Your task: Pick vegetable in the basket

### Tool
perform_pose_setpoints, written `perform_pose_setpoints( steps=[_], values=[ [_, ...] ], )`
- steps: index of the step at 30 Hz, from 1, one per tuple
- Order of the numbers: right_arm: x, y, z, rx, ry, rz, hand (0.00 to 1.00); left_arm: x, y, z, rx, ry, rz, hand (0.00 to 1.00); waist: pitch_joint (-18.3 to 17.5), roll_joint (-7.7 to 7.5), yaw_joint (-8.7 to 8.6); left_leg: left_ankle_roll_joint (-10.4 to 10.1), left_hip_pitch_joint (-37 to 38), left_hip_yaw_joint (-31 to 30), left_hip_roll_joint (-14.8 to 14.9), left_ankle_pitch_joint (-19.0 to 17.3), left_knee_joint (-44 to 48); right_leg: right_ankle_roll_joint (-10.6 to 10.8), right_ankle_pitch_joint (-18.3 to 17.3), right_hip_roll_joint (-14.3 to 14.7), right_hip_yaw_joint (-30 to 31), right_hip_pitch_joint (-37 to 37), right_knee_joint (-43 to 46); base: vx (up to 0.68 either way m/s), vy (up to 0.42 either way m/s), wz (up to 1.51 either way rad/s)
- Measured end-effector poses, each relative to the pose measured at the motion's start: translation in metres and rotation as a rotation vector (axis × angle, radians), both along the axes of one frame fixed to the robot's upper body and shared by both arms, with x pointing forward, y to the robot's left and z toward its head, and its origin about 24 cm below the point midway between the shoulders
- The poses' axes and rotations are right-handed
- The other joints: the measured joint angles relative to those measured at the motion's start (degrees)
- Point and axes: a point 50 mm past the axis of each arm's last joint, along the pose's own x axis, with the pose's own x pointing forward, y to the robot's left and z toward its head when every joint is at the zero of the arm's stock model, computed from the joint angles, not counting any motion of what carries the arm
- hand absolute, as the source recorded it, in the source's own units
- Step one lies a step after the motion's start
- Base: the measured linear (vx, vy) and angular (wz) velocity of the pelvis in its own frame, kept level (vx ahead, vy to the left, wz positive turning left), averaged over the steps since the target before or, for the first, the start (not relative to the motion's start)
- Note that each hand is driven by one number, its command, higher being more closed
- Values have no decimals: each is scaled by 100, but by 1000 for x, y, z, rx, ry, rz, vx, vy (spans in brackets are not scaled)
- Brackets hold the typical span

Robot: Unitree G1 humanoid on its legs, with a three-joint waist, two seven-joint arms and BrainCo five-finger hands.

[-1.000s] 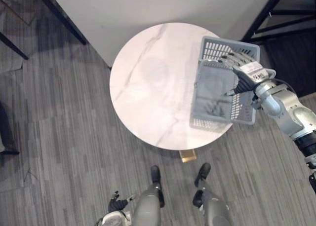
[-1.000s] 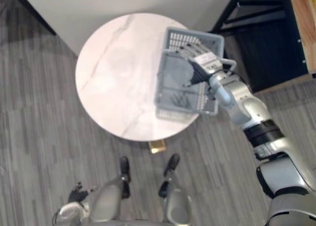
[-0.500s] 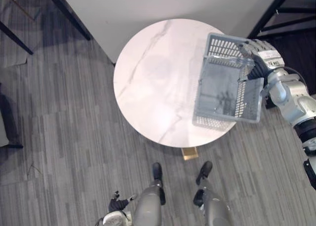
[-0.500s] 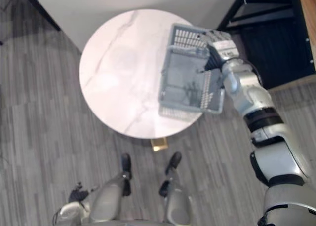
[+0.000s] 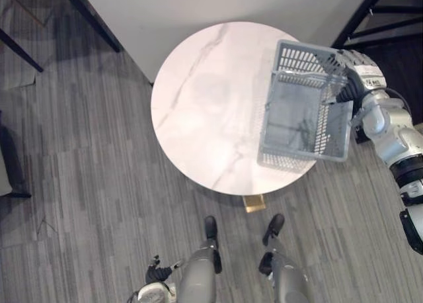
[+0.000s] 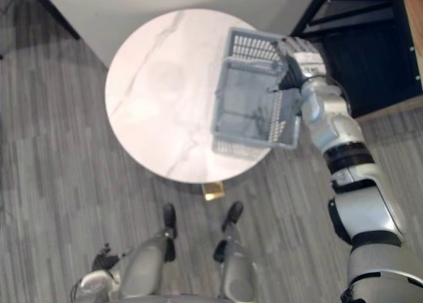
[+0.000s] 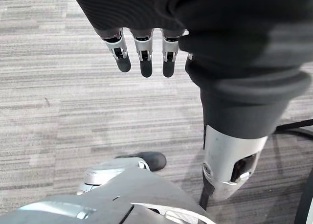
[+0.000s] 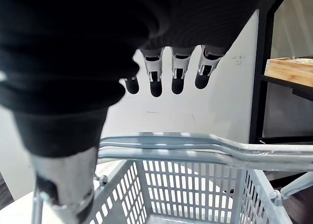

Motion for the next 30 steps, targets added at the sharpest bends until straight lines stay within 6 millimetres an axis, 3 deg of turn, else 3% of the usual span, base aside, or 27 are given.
perform_pose_setpoints(
  steps=[9,13,21,30],
  values=[
    [5,-2,-16,31,59,-31,0,2,-1,1,5,-7,-5,0,-3,5,22,-5,-126,-121,-31,142,-95,24,18,-2,-37,-102,-1,14,0,5],
    [8,-5,-14,44,65,-55,0,4,-1,1,9,-9,-2,0,-2,6,48,6,-150,-159,-56,171,-97,9,54,-10,-57,-101,-7,25,10,6],
    [10,-32,-10,169,67,-177,0,6,-1,2,19,-11,0,0,2,13,72,46,-272,-383,-93,306,-169,37,81,-69,-170,-105,-7,21,18,15],
    [10,-45,-7,269,52,-245,0,9,-4,2,22,-14,-22,0,42,98,114,36,-286,-464,-88,449,-307,37,81,-51,-207,-131,-7,25,4,4]
  ],
)
